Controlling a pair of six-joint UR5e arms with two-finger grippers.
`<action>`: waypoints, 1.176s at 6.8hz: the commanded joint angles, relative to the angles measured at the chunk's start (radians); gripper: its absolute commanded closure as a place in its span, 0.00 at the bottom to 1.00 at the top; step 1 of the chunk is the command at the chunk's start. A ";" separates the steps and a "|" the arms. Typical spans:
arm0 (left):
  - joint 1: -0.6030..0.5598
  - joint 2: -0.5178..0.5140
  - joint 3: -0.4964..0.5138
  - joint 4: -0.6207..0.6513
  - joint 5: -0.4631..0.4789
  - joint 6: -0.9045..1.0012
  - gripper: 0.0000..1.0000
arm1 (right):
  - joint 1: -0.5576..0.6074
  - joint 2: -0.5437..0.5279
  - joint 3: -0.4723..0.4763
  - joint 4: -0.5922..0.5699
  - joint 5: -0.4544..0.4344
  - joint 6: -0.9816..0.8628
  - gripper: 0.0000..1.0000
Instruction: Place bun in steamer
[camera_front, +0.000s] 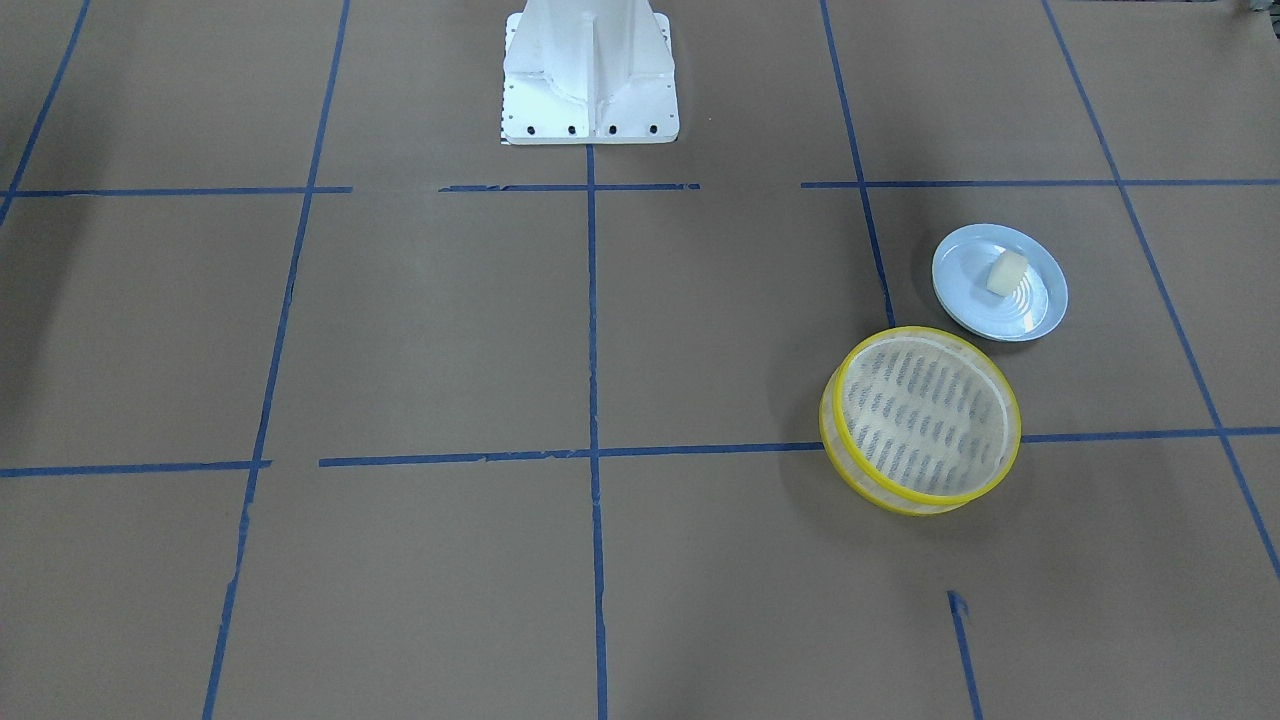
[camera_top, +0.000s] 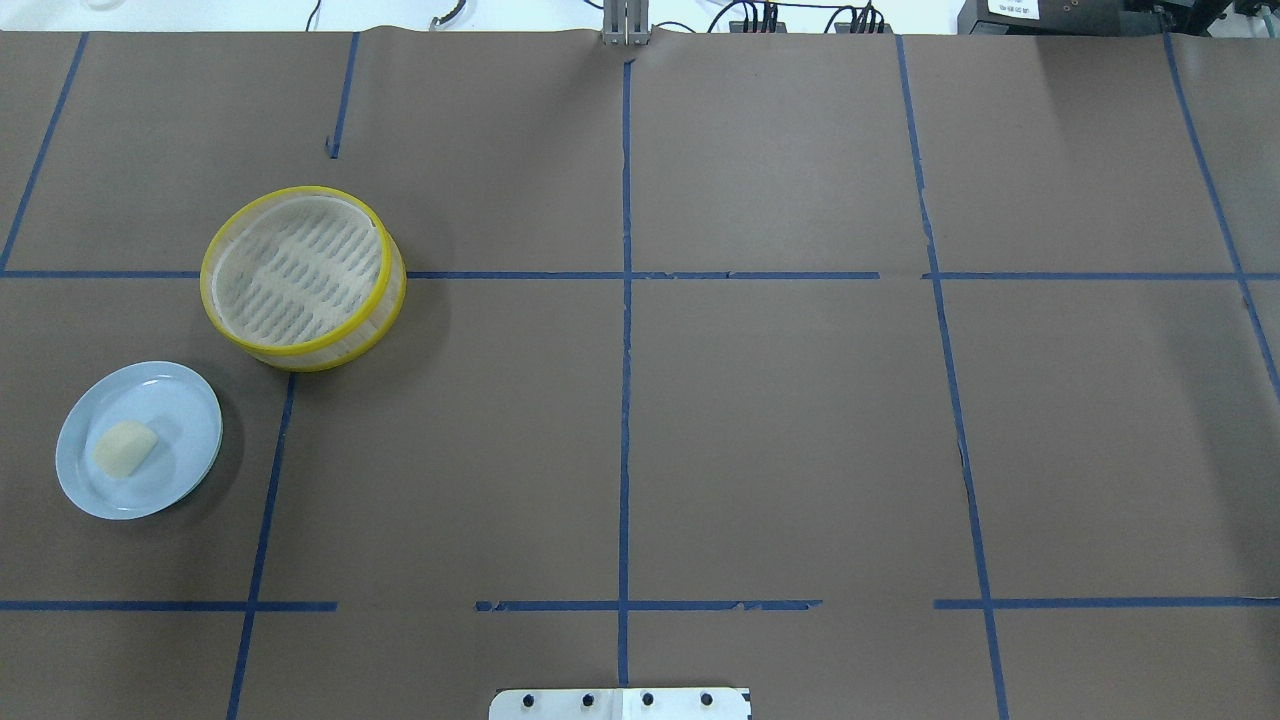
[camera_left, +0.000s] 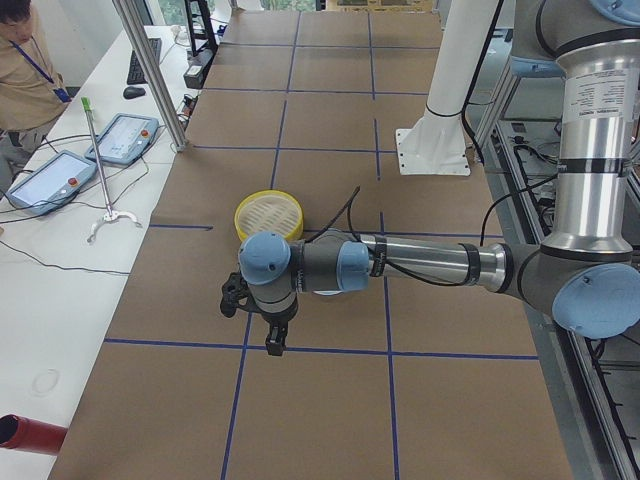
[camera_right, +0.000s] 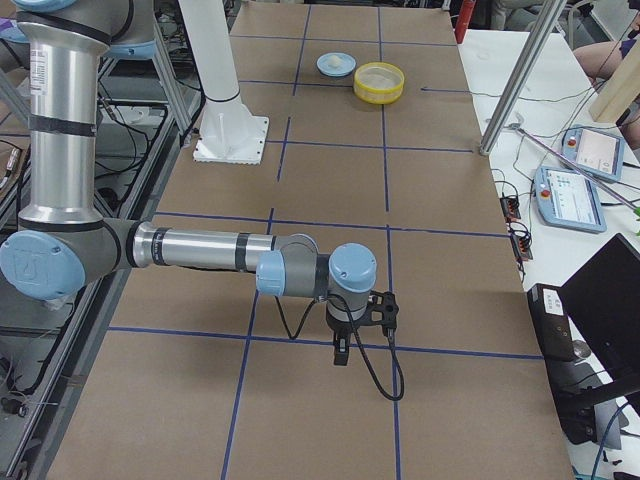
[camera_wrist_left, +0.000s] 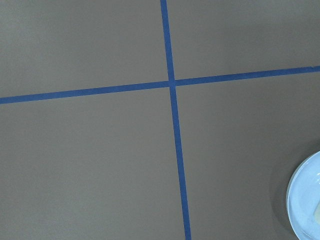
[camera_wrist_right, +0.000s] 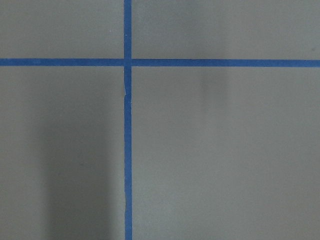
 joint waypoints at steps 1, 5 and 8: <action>-0.001 0.018 -0.001 -0.007 -0.001 0.002 0.00 | 0.000 0.000 0.000 0.000 0.000 0.000 0.00; 0.217 0.013 -0.010 -0.391 0.047 -0.238 0.00 | 0.000 0.000 0.000 0.000 0.000 0.000 0.00; 0.491 0.056 -0.066 -0.564 0.185 -0.548 0.00 | 0.000 0.000 0.000 0.000 0.000 0.000 0.00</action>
